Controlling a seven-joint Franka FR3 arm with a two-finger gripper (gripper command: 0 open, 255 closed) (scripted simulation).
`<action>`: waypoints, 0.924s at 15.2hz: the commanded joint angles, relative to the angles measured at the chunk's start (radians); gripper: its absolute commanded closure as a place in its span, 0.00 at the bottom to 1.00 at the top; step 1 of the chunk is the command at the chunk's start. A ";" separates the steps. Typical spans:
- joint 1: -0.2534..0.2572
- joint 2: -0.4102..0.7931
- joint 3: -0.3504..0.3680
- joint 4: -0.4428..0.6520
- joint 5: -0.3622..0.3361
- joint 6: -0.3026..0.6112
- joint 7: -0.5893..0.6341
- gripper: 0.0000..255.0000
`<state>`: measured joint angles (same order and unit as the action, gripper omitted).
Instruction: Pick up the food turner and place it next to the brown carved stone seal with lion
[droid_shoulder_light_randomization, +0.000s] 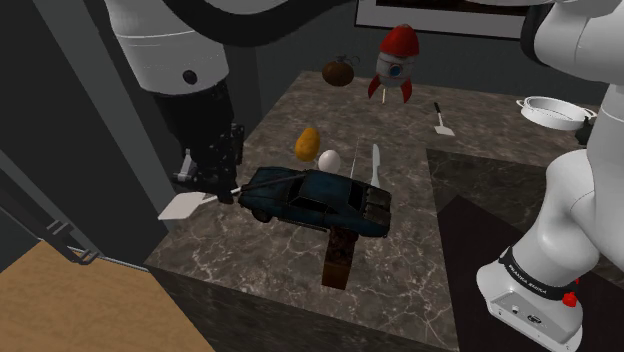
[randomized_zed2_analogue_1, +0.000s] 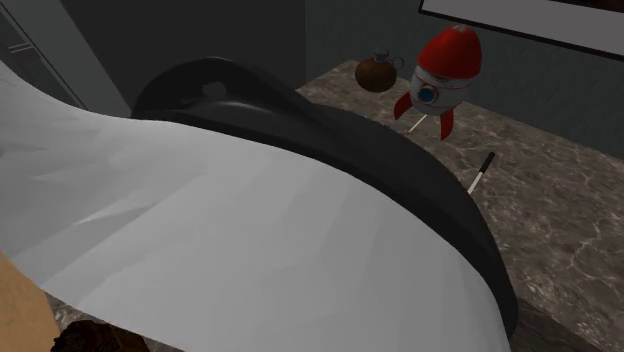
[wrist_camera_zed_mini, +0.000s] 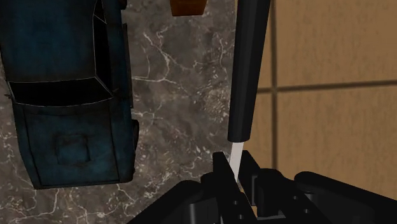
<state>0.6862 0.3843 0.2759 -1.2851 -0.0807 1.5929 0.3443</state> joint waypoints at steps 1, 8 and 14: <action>-0.004 -0.006 -0.001 -0.037 0.001 0.032 -0.001 1.00; -0.010 -0.012 -0.002 -0.141 0.002 0.129 -0.001 1.00; -0.013 -0.007 -0.004 -0.214 0.000 0.207 0.000 1.00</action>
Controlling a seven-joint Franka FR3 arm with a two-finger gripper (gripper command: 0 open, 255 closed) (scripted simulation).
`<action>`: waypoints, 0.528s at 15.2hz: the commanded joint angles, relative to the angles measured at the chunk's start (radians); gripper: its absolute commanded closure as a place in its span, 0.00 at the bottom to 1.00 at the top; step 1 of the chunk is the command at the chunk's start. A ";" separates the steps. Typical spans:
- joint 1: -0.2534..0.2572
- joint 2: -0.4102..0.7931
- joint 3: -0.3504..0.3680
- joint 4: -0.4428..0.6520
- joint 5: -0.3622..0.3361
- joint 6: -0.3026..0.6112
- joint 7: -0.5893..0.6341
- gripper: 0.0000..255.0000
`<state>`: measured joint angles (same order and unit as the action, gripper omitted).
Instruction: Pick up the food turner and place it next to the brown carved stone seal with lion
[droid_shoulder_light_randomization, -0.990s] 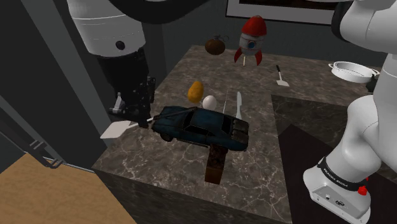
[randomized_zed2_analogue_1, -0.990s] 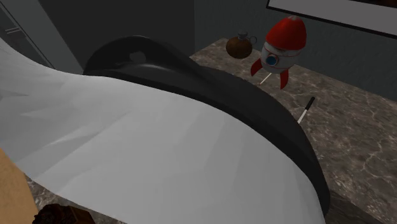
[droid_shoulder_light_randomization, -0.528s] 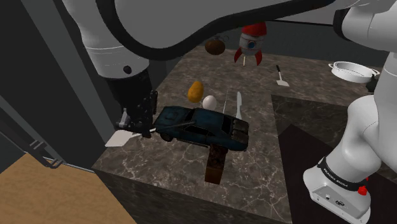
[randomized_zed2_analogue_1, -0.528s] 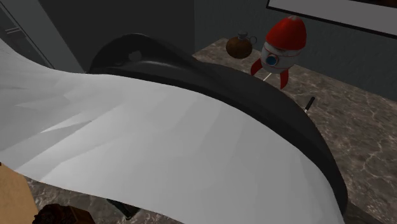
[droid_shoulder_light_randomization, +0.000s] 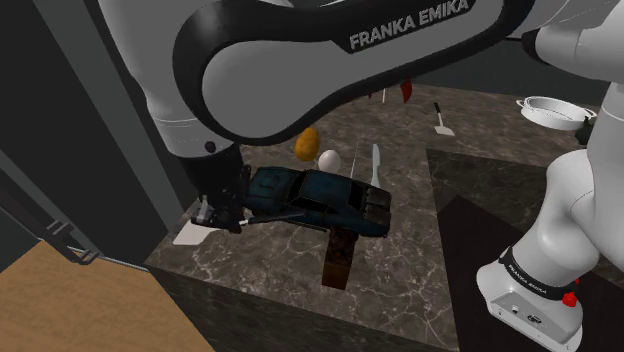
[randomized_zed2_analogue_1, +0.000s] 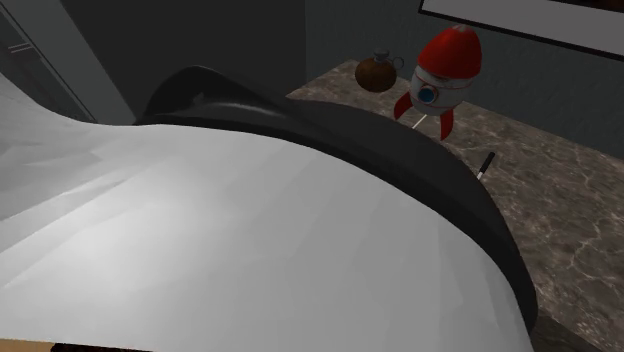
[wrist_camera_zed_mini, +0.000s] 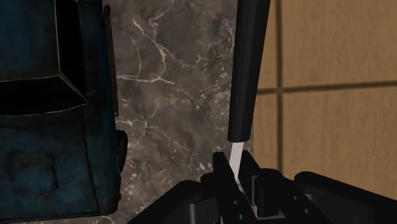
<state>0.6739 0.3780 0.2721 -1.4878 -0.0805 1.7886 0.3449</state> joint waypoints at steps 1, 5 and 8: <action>-0.001 0.001 -0.001 -0.022 -0.001 0.024 0.000 1.00; -0.002 0.010 -0.002 -0.063 -0.004 0.074 0.002 1.00; -0.002 0.019 -0.004 -0.091 -0.007 0.110 0.003 1.00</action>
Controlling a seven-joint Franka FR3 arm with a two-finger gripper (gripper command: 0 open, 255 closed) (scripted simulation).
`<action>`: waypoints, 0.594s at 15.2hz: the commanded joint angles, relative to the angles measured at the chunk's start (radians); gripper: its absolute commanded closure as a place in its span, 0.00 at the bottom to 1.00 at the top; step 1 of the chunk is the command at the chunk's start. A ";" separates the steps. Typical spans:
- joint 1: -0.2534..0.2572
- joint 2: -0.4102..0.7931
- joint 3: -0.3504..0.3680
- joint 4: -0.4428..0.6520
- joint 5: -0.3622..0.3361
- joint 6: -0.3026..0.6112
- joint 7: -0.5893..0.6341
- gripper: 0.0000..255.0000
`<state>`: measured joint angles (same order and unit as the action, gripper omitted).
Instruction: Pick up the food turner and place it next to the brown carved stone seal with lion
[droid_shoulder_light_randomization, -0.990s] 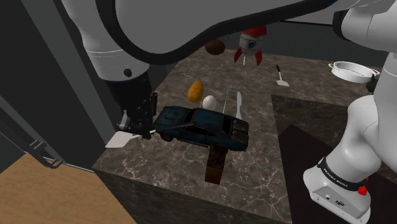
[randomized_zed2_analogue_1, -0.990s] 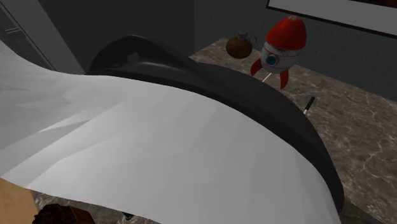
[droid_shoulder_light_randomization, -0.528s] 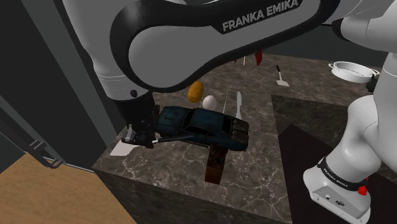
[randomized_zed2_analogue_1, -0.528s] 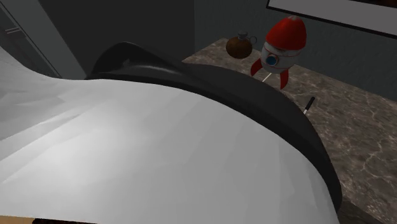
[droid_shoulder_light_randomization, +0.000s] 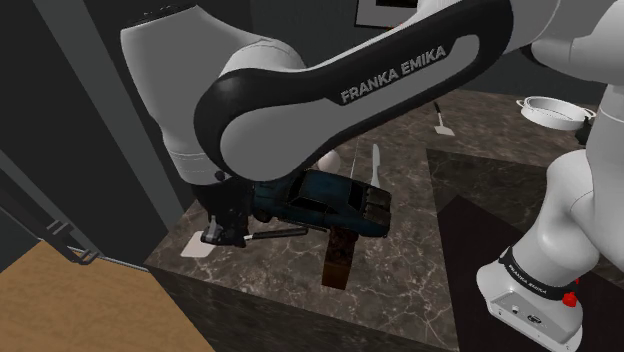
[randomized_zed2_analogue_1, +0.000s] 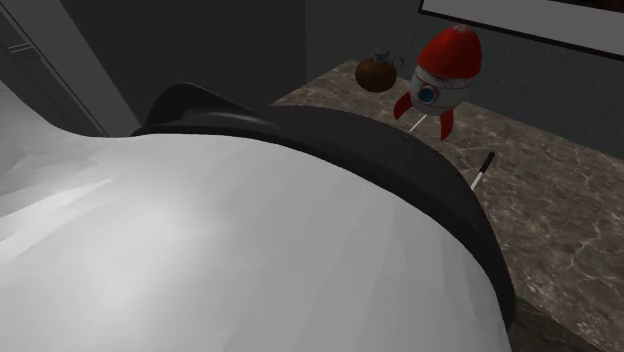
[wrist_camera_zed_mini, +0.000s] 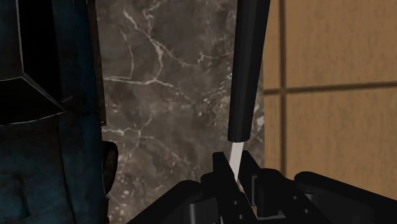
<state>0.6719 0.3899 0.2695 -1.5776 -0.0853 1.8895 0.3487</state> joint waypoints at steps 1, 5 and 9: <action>0.000 0.011 -0.002 -0.009 -0.003 0.021 0.000 1.00; 0.000 0.027 -0.004 -0.041 -0.008 0.068 0.003 1.00; 0.001 0.045 -0.007 -0.068 -0.014 0.113 0.006 1.00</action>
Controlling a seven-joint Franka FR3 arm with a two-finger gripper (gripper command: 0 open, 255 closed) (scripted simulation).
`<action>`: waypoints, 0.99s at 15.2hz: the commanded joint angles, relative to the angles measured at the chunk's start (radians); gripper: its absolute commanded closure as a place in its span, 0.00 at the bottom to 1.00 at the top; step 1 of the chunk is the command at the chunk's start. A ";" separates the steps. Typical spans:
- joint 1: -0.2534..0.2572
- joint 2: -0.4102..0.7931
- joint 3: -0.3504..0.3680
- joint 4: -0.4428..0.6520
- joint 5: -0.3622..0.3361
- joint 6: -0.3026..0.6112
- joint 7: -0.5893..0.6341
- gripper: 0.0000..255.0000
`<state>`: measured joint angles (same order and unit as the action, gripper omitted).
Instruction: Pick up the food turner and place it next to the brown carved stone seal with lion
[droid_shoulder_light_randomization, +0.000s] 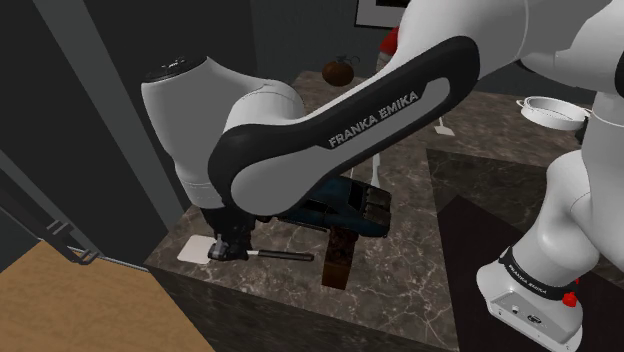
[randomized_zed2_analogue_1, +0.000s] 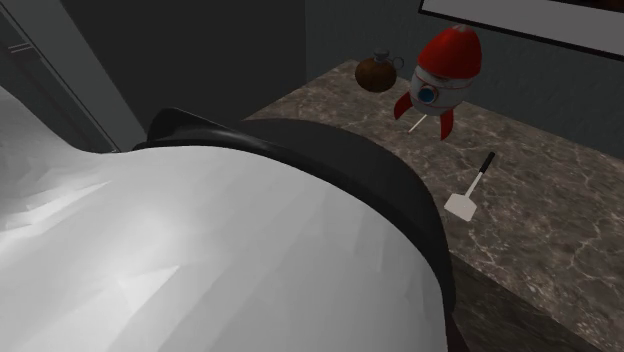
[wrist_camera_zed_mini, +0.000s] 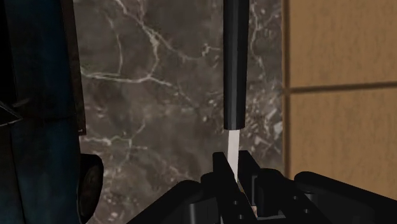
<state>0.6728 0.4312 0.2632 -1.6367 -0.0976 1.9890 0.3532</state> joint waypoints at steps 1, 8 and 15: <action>0.001 0.009 -0.001 -0.016 -0.003 0.025 0.002 1.00; 0.001 0.017 -0.002 -0.024 -0.005 0.041 0.003 1.00; 0.001 0.017 -0.002 -0.024 -0.005 0.041 0.003 0.00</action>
<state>0.6742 0.4484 0.2607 -1.6609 -0.1031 2.0302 0.3566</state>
